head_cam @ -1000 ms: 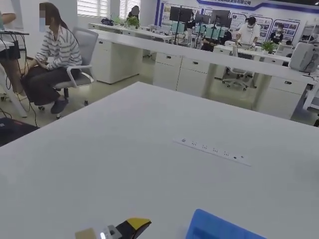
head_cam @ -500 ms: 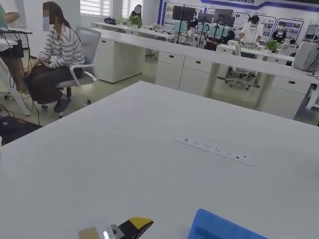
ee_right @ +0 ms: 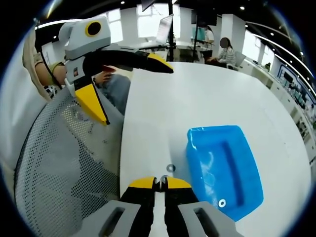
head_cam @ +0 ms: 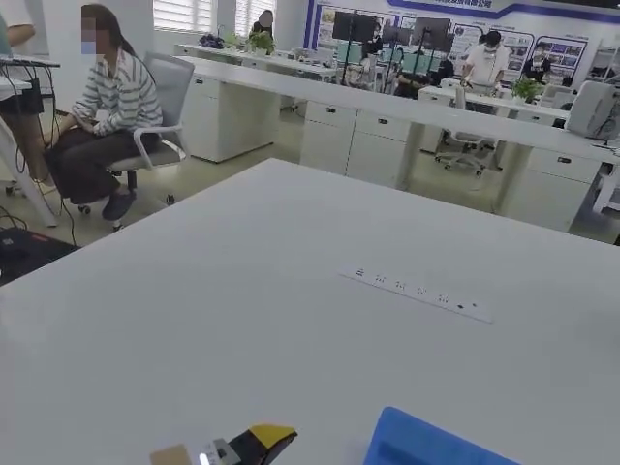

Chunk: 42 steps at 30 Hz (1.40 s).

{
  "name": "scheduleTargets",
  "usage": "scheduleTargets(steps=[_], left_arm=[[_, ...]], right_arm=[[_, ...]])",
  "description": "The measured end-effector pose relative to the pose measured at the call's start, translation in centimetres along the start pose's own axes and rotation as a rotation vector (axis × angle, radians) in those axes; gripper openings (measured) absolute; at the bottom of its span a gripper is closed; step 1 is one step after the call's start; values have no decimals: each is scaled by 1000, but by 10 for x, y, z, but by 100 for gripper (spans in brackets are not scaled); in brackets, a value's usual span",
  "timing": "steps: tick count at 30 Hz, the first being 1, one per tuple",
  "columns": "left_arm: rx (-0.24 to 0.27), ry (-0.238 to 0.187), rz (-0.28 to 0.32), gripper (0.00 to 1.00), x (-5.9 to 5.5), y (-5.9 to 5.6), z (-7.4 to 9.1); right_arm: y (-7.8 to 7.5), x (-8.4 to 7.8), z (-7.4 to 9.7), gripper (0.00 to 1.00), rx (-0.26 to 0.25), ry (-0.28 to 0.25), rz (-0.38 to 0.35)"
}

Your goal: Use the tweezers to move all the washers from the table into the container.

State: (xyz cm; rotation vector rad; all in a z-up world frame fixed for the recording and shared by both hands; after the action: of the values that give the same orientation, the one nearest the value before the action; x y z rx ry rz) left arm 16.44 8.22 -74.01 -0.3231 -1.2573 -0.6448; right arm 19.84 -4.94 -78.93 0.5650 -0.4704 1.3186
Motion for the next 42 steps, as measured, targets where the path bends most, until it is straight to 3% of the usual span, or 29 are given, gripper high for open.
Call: scheduleTargets(steps=[12,24,30,37,42], left_arm=[[0,-1,1,79,0,0,0],[-3,-13,5,79,2,0,2],[0,-20,13,79,2,1,2],[4,-26,17,79,3,1,2],[7,-27,19,79,3,1,2]], right_arm=[[-7,11,28,2,-39,-42,-32],[-21,25,55,2,-63,-164,-143],[-32,30,64,2,-67,-249,-235],[-56,27,66,2,-108,-276,-327],[-77,18,67,3,-125,-309,-486]])
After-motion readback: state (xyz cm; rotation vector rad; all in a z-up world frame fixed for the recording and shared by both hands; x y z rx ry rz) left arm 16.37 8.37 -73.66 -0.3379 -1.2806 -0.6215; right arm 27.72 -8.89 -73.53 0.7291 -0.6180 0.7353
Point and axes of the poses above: the centre of the closed fingertips' face, and the gripper's own axes: z roughly backward along the fingers, y roughly to its left, x roughly out of its top, the point moved 5 cm from there along z, roughly backward along the fingers, and after that the axes turned 8 degrees about -z, right-handed, at the moved point
